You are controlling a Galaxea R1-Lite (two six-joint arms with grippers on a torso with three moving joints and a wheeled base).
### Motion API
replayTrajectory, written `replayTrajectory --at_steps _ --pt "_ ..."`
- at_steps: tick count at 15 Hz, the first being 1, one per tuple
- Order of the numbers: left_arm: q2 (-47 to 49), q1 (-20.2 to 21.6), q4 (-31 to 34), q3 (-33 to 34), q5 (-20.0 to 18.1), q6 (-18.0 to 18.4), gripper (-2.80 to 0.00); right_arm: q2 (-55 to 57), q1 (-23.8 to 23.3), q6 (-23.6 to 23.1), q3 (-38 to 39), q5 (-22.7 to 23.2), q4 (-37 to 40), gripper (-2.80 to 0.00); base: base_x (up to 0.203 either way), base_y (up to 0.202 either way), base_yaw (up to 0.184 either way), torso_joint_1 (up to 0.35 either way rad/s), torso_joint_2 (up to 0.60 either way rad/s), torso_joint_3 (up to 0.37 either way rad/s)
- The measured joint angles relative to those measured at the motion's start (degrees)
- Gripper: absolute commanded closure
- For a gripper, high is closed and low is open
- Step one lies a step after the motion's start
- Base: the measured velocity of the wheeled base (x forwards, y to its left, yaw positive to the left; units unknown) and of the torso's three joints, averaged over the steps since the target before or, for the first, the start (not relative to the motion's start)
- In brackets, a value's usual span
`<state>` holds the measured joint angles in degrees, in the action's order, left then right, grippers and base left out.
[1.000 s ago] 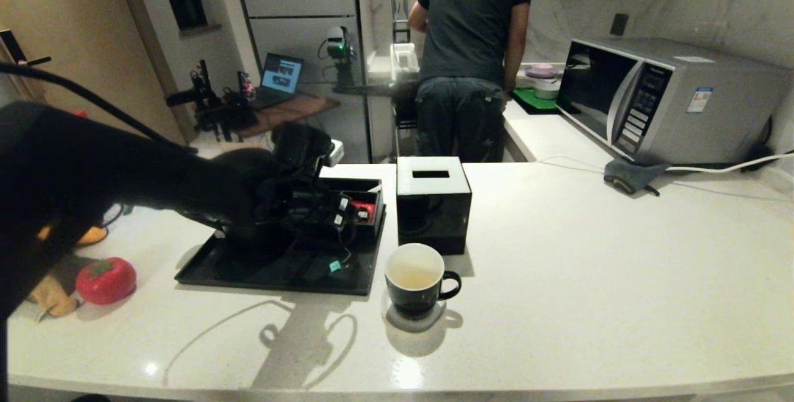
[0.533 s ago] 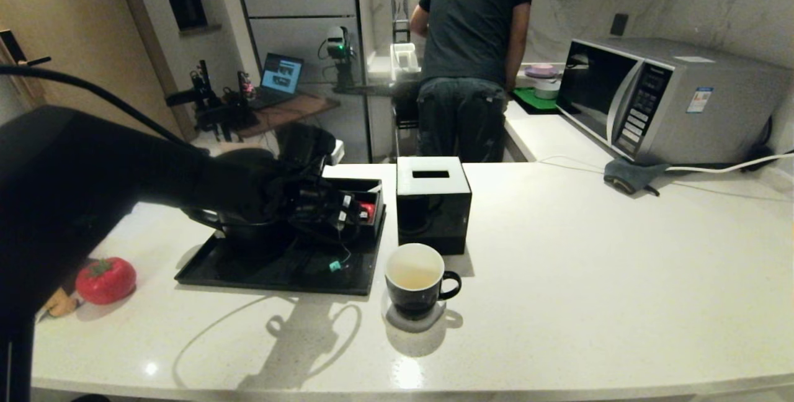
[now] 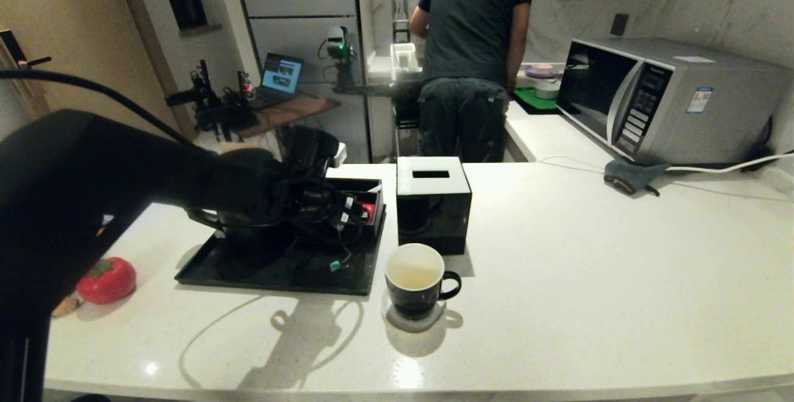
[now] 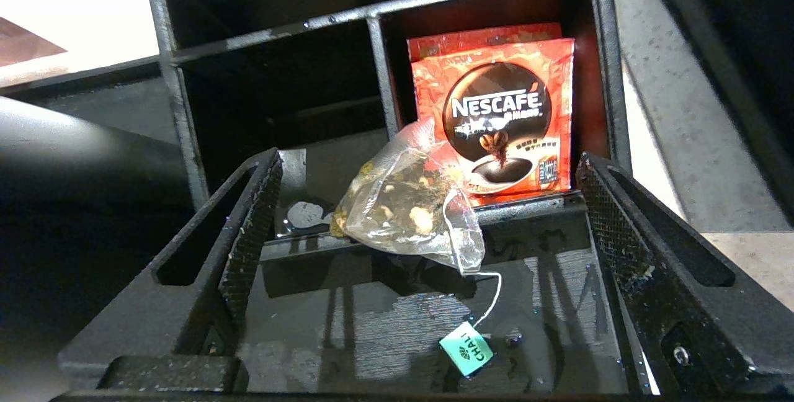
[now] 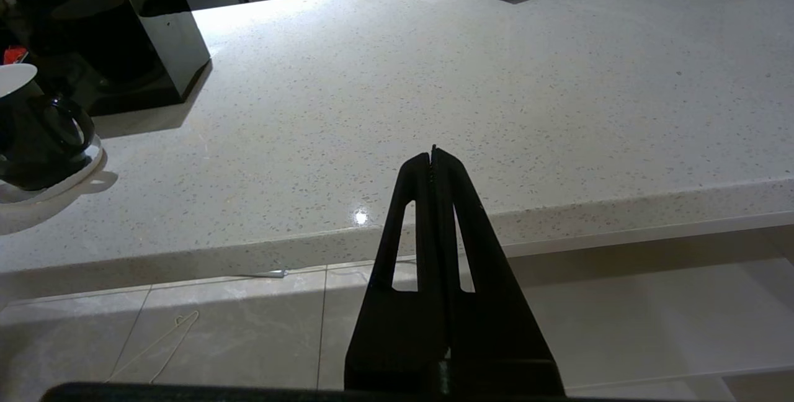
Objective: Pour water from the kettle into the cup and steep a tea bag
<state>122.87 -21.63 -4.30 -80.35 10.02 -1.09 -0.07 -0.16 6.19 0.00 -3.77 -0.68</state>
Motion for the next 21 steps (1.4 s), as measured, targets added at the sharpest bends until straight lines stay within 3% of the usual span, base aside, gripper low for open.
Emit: replayTrajectory --at_steps 21 --pt "3.1 1.2 0.1 -3.5 0.2 0.0 -2.8 0.0 0.0 0.0 0.0 0.0 0.0 0.0 0.0 0.0 0.0 0.0 0.0 0.0"
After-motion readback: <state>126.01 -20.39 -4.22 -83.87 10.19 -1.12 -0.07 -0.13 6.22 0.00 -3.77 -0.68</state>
